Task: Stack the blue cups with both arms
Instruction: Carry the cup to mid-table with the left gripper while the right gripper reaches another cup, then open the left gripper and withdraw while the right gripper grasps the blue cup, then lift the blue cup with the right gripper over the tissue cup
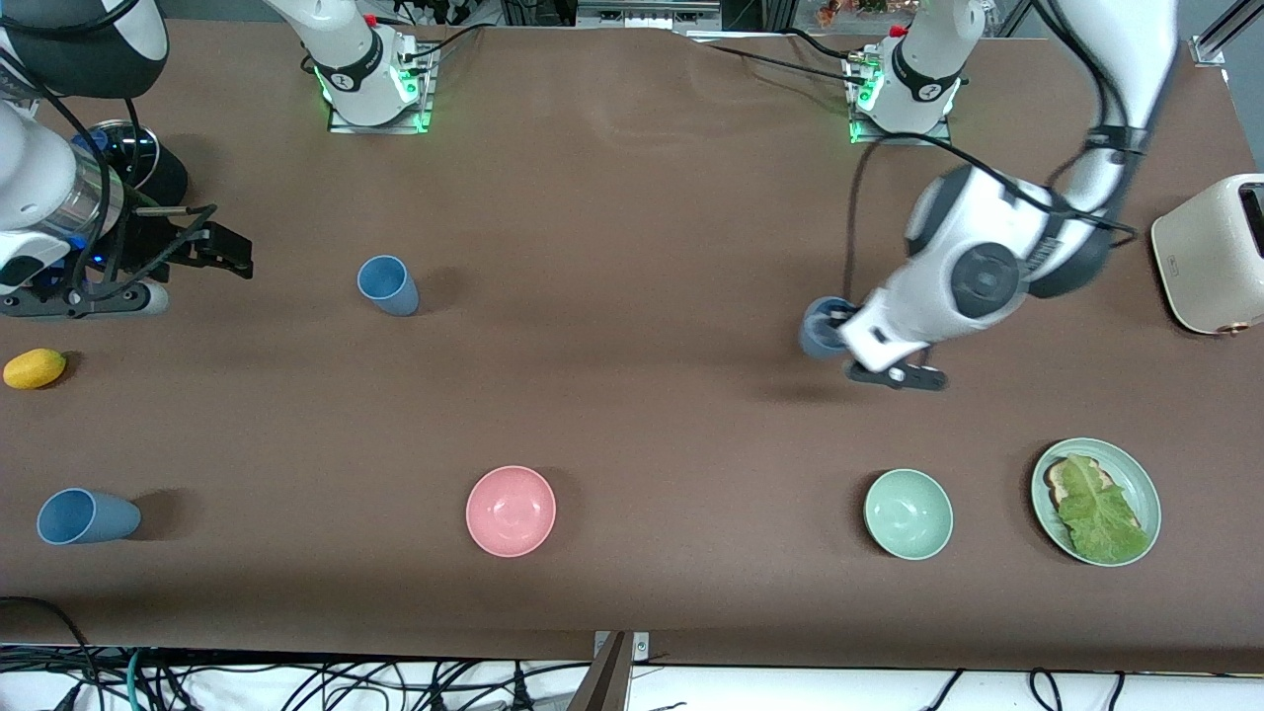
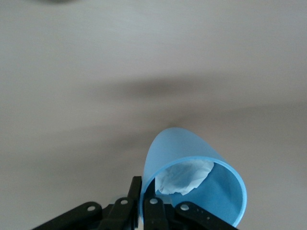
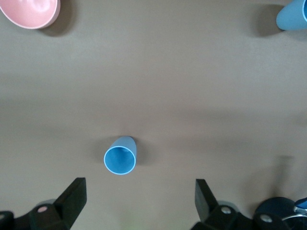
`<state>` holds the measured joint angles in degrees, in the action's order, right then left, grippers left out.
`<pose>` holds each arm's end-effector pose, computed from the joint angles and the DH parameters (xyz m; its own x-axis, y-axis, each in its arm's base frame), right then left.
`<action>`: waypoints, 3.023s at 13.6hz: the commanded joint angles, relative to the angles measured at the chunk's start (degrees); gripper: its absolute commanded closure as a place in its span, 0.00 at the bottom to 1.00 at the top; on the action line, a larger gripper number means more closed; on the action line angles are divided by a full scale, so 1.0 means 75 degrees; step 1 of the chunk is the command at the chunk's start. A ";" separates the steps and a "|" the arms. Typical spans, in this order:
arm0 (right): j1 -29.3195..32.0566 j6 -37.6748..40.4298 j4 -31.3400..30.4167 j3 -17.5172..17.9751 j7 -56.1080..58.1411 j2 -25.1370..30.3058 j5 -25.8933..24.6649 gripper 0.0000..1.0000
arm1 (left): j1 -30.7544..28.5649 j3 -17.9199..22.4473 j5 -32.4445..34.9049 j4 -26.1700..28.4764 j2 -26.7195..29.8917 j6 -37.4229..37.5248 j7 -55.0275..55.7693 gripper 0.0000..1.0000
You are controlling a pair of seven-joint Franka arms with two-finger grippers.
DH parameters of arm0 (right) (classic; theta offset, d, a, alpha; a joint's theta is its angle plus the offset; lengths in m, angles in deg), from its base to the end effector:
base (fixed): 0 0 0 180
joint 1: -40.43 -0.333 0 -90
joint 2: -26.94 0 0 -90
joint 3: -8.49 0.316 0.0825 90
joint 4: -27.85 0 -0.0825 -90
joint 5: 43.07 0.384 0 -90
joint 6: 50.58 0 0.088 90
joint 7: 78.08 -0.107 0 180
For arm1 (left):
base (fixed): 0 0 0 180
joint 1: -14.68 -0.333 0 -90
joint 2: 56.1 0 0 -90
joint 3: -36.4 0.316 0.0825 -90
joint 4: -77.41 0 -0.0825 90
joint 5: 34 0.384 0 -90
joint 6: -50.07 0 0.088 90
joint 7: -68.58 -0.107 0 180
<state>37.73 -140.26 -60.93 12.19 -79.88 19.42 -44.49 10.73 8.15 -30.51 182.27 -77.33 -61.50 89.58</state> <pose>0.5858 0.0608 0.5591 0.9902 0.0798 -0.1144 0.0825 -0.9964 0.0198 0.5639 -0.2301 0.3367 0.9690 -0.0782 -0.2345 -0.0708 -0.9967 0.0398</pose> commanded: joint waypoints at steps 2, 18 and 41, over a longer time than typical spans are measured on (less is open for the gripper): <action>0.0067 -0.0169 -0.0885 0.0081 0.0824 0.0228 0.0223 0.00 | 0.1167 -0.0088 -0.0196 -0.0621 -0.0799 -0.0601 0.1216 1.00; -0.0004 -0.6626 -0.7533 0.0304 0.0825 0.1064 0.0541 0.00 | 0.1360 -0.0017 0.0083 -0.2445 -0.0814 0.1275 0.2486 0.00; -0.1840 -0.2693 -0.2358 0.0749 -0.2356 -0.0648 0.0658 1.00 | 0.0820 0.3369 -0.0689 -0.0973 0.3019 0.2489 -0.2730 0.00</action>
<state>27.88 -164.80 -86.84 17.93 -91.31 19.66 -39.96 16.79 33.42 -34.80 175.79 -55.13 -44.15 68.14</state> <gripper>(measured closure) 0.952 0.000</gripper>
